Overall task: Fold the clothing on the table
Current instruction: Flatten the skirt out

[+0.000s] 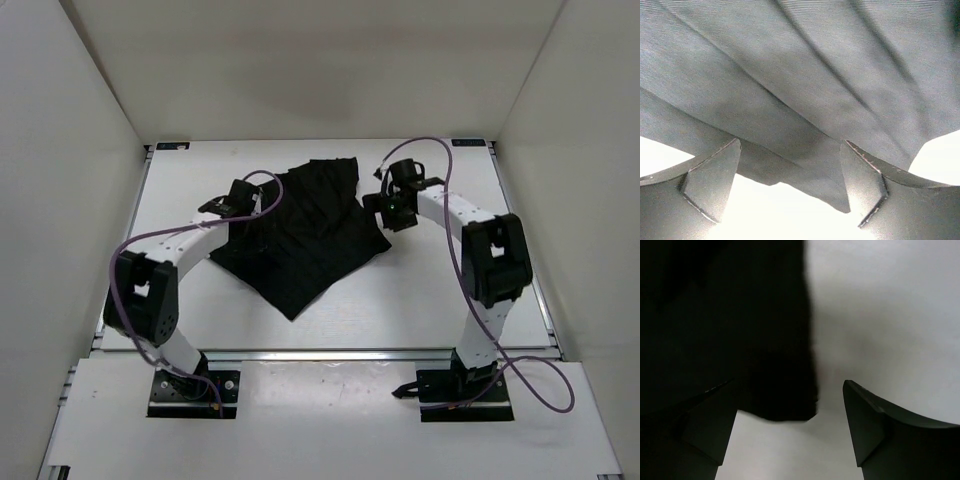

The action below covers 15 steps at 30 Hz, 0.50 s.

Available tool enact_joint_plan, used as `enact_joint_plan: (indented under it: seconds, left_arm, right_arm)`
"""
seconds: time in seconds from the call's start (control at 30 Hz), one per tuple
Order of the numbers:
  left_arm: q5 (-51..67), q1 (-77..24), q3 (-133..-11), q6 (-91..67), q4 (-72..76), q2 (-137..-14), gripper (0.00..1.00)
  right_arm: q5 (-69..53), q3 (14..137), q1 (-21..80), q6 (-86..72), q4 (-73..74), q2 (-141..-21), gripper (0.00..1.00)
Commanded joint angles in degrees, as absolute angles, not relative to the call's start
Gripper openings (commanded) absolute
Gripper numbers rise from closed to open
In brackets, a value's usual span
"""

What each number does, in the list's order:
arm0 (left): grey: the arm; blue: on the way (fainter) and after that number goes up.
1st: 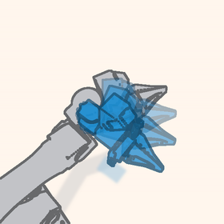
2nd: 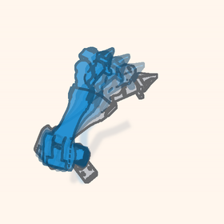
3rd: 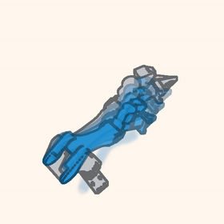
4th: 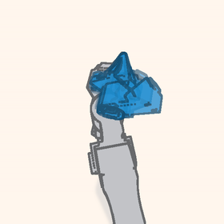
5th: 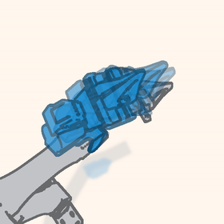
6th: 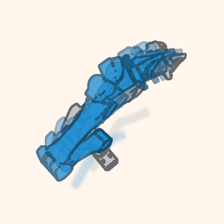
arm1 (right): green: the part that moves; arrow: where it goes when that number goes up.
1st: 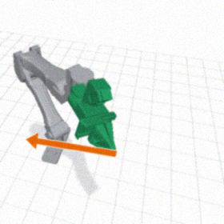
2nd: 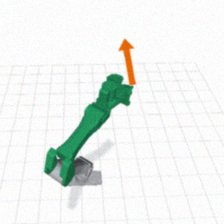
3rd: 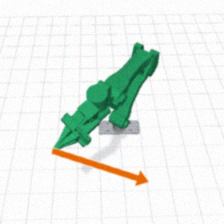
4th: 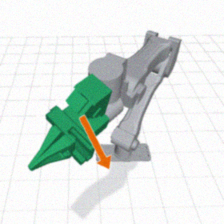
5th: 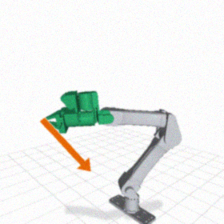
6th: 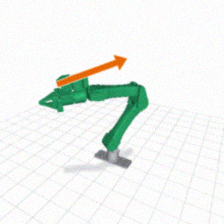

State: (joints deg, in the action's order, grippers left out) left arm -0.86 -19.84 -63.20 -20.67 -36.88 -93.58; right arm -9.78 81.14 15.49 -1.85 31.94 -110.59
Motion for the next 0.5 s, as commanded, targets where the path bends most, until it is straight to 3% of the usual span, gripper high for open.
enact_joint_plan:
  seconds: [0.0,0.13,0.27,0.47]
  left_arm:
    - [3.7,-22.5,-62.9,-23.1,-38.3,-85.2,0.93]
    - [8.5,-24.9,-51.8,-31.7,-31.7,-77.8,0.92]
    - [12.0,-27.7,-41.3,-39.1,-25.4,-73.0,0.90]
    - [12.2,-31.6,-33.1,-47.9,-17.4,-69.2,0.87]
  right_arm:
    - [-14.8,74.5,14.0,-3.3,27.4,-100.8,0.79]
    - [-20.6,68.2,12.0,-4.2,24.8,-97.3,0.77]
    - [-18.1,67.5,11.5,-1.7,26.4,-97.8,0.74]
    - [-22.7,65.7,9.8,-0.9,24.0,-100.8,0.59]
